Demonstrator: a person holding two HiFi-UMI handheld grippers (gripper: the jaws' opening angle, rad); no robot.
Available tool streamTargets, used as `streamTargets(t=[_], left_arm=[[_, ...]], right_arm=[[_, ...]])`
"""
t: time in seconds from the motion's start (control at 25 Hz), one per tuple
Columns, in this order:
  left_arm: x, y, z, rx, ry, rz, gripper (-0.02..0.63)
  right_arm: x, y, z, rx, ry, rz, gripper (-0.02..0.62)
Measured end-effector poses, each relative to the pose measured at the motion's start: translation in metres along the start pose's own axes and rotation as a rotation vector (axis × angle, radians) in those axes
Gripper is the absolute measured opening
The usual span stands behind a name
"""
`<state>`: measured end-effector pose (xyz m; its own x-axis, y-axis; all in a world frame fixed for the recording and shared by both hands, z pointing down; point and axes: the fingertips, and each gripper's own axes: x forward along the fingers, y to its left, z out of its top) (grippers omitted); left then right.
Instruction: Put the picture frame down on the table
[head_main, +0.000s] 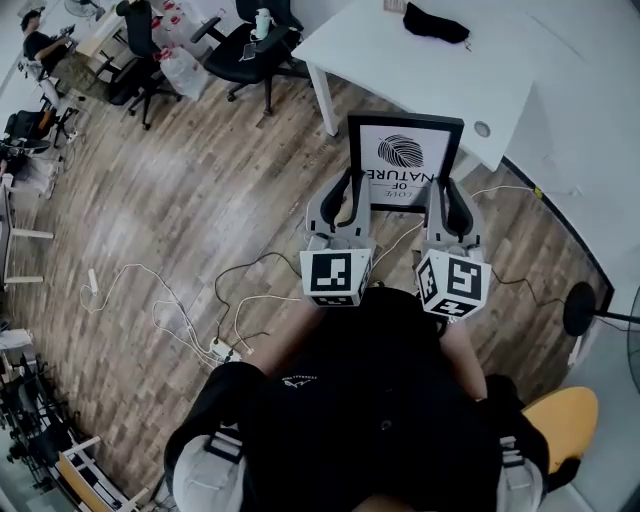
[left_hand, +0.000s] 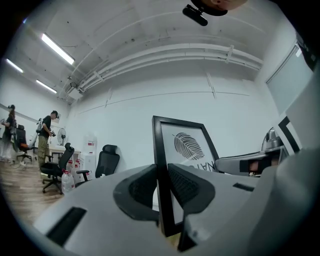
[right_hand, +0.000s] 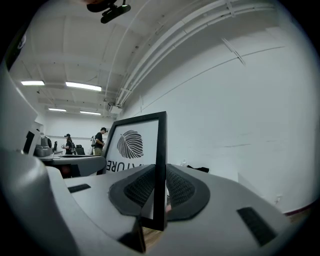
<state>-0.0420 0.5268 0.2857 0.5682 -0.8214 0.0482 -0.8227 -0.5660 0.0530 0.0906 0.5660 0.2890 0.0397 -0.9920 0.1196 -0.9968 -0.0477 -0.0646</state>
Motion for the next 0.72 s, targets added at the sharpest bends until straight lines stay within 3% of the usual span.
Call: streamTargets(t=[0.28, 0.52, 0.72], left_arm=[[0.012, 0.034, -0.002, -0.008, 0.004, 0.035, 0.074], [0.047, 0.068, 0.017, -0.048, 0.006, 0.003, 0.074], [0.068, 0.099, 0.016, -0.029, -0.007, 0.008, 0.074]], right_arm=[[0.03, 0.022, -0.001, 0.002, 0.007, 0.023, 0.066], [0.077, 0.037, 0.01, 0.004, 0.014, 0.0, 0.066], [0.108, 0.052, 0.012, -0.001, 0.004, -0.014, 0.066]])
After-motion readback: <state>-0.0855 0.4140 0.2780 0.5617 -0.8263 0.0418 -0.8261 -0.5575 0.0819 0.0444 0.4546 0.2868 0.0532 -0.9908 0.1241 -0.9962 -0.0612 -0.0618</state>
